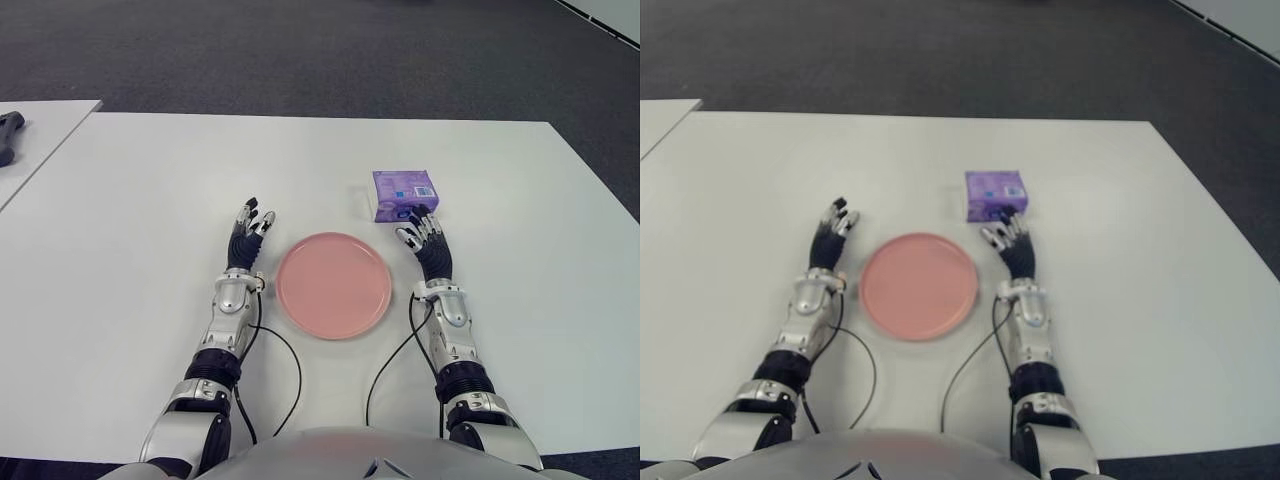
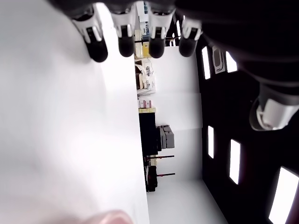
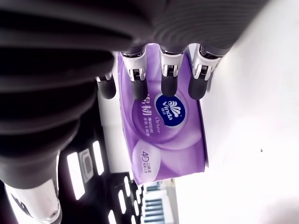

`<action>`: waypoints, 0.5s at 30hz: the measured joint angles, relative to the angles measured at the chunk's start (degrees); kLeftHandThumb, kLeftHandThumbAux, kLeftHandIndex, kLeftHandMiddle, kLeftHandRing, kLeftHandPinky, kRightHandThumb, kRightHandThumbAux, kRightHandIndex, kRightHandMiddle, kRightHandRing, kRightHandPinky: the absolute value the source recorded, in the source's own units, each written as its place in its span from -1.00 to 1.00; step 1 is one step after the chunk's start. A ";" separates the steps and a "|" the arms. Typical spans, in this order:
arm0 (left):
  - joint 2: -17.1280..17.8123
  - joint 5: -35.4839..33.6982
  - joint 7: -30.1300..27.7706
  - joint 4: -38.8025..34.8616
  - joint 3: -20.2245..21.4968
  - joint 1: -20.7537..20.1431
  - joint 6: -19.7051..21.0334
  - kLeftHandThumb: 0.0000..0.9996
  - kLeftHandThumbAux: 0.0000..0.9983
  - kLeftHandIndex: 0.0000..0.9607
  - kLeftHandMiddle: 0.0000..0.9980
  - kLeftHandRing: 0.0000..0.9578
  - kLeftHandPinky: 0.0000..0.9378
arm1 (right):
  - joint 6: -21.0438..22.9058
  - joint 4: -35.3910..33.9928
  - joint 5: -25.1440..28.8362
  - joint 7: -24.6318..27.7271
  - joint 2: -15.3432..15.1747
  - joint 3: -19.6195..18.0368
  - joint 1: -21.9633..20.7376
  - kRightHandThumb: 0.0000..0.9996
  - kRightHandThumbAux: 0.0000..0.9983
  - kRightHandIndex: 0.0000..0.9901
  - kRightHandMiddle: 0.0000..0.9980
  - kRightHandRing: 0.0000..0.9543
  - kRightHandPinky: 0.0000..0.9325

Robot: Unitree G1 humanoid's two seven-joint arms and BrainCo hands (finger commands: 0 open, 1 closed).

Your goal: Put the tissue paper into the plate.

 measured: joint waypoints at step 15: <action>-1.38 0.54 0.62 -1.08 -0.12 1.75 -3.12 -1.00 -0.14 -1.00 -1.00 -1.00 -1.00 | 3.45 -10.39 -0.38 -3.16 0.65 0.06 5.38 -0.39 0.30 -1.00 -0.98 -0.98 -0.91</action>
